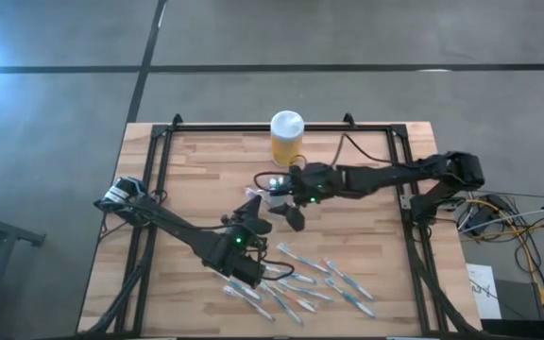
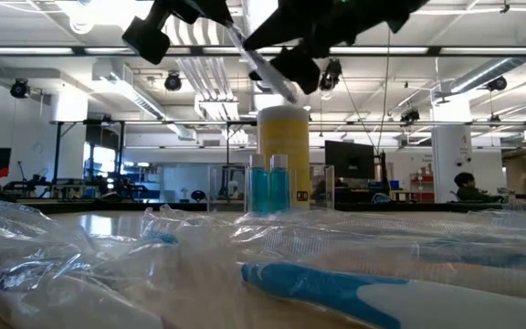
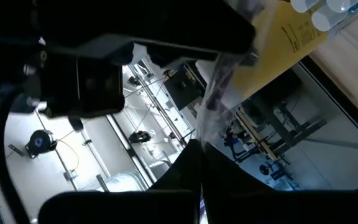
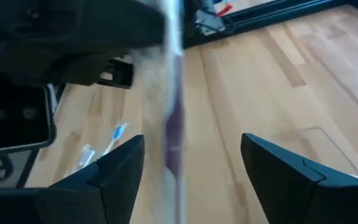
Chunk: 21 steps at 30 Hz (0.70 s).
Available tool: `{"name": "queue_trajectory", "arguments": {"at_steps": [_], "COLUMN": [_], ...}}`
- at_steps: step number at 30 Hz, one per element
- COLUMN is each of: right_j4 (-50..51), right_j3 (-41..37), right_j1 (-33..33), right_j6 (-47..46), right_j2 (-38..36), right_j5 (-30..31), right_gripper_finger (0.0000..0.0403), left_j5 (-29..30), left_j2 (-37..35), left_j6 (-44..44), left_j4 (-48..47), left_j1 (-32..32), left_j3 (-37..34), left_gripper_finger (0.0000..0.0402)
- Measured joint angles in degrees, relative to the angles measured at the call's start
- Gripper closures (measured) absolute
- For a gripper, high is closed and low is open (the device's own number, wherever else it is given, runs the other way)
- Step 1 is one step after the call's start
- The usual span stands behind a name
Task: Pick & Place toothbrushing station
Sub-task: Put the purple toothbrush into the transparent organizer
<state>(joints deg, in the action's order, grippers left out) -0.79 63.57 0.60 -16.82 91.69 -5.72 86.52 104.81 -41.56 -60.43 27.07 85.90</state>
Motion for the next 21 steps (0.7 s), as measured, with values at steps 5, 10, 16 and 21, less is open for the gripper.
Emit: {"name": "queue_trajectory", "arguments": {"at_steps": [5, 10, 16, 21], "right_j4": [4.74, 10.12, 11.61, 12.34], "right_j3": [6.13, 9.4, 9.66, 9.32], "right_j1": [-0.05, -0.07, -0.07, -0.07], "right_j6": [2.42, 4.66, 6.58, 11.86], "right_j2": [4.1, 4.79, 3.56, 3.57], "right_j5": [-0.41, -0.76, -1.45, -2.31], "right_gripper_finger": [0.0154, 0.0183, 0.0232, 0.0308], "left_j5": [0.02, -0.01, -0.07, -0.59], "left_j2": [-0.04, -0.04, -0.07, -0.07], "left_j6": [0.19, 0.19, 0.14, -0.63], "left_j4": [0.21, 0.26, 0.49, 1.9], "left_j1": [0.04, 0.04, 0.04, 0.04], "left_j3": [-0.36, -1.71, -2.75, -2.73], "left_gripper_finger": [0.0401, 0.0401, 0.0401, 0.0401]}}
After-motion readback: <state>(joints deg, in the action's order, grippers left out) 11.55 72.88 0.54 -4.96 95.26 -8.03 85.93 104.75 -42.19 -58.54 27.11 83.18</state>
